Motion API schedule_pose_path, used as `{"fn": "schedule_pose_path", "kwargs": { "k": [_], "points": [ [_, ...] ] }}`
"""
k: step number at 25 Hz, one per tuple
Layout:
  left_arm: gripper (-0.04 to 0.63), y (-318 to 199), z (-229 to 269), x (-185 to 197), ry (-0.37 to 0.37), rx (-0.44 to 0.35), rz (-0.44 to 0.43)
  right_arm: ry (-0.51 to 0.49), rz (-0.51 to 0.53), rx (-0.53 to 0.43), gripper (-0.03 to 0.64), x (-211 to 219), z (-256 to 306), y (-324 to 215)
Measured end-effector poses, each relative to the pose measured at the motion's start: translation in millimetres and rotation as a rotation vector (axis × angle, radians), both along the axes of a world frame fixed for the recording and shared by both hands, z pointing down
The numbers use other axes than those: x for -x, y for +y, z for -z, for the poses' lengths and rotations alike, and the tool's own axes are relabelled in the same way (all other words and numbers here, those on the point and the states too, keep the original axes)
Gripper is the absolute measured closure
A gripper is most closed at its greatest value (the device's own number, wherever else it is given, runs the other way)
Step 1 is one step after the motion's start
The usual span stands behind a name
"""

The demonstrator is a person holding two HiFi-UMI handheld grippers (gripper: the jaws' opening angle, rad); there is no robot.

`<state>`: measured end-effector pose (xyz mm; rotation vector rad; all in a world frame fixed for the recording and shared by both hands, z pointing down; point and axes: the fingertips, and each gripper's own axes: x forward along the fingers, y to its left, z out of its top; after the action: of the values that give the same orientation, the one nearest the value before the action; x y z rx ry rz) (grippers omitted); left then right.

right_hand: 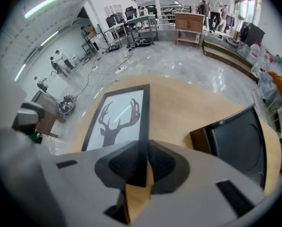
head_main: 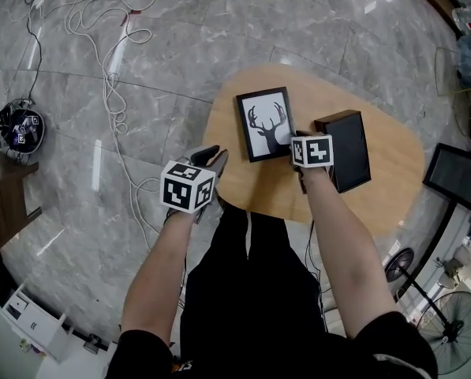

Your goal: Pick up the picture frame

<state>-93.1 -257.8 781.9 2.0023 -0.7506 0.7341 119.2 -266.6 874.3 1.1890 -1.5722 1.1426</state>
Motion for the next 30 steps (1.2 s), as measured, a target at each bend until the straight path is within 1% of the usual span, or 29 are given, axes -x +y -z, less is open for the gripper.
{"fn": "schedule_pose_path", "kwargs": {
  "k": [5, 8, 12, 16, 21, 25, 30],
  "points": [
    [0.500, -6.7, 10.6, -8.4, 0.016, -0.001, 0.003, -0.046, -0.041, -0.017, 0.546, -3.0, 14.1, 2.1],
    [0.495, -11.4, 8.4, -13.9, 0.026, 0.004, 0.000, -0.075, -0.060, -0.037, 0.546, -1.4, 18.4, -1.6],
    [0.465, -16.1, -0.8, -26.6, 0.031, 0.026, -0.022, -0.127, -0.072, -0.083, 0.546, 2.5, 29.2, -12.2],
    [0.444, -17.5, 8.1, -43.5, 0.064, 0.030, -0.020, -0.181, -0.083, -0.141, 0.546, 2.5, 56.7, -18.8],
    [0.404, -31.8, 53.5, -58.3, 0.126, -0.015, -0.008, -0.226, -0.088, -0.223, 0.546, -0.2, 117.9, -25.9],
    [0.396, -41.1, 106.8, -64.1, 0.157, -0.077, -0.004, -0.262, -0.109, -0.295, 0.546, -4.0, 178.9, -26.2],
    [0.391, -43.0, 179.2, -70.2, 0.217, -0.160, -0.018, -0.305, -0.146, -0.397, 0.546, -6.3, 258.0, -24.8]
  ]
}}
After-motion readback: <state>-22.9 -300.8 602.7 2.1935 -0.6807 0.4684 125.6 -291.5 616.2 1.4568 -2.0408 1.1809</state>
